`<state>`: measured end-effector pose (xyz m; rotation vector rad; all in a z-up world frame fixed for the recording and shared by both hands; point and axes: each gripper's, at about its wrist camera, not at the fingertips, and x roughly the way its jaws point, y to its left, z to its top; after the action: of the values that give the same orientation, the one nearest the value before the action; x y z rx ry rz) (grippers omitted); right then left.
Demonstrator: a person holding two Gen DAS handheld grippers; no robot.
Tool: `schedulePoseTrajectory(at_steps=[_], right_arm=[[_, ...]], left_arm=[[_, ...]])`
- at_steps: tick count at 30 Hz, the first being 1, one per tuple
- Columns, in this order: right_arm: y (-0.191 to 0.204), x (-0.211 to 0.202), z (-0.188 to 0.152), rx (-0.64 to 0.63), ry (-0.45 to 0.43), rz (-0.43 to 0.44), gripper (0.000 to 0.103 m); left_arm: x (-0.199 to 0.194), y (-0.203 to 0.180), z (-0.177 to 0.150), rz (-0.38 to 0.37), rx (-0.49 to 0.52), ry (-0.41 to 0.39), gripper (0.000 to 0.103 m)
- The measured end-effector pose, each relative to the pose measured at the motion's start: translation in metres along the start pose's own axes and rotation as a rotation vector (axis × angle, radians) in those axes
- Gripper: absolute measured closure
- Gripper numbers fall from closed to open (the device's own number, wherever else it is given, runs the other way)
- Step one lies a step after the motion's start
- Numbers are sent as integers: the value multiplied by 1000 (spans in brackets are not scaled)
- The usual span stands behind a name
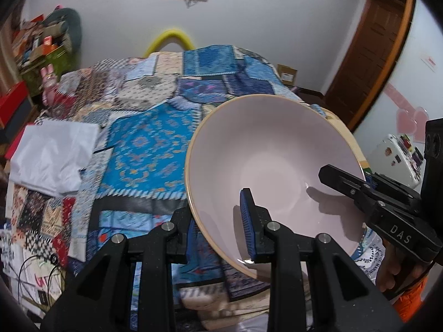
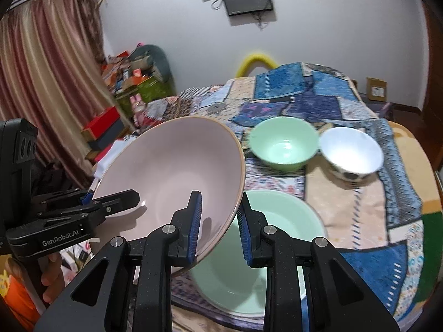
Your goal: Organize plates and bowls
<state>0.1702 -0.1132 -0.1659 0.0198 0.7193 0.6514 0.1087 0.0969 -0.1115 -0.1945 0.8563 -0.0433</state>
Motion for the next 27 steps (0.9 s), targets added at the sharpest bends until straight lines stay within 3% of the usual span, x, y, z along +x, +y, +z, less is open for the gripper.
schedulePoseTrajectory(at_steps=[9, 27], right_arm=[[35, 37, 0, -47, 64, 58, 80], [60, 106, -24, -88, 260, 79, 80]], left_arm=[[-3, 51, -14, 58, -64, 16, 75], [51, 110, -46, 86, -156, 135, 75]])
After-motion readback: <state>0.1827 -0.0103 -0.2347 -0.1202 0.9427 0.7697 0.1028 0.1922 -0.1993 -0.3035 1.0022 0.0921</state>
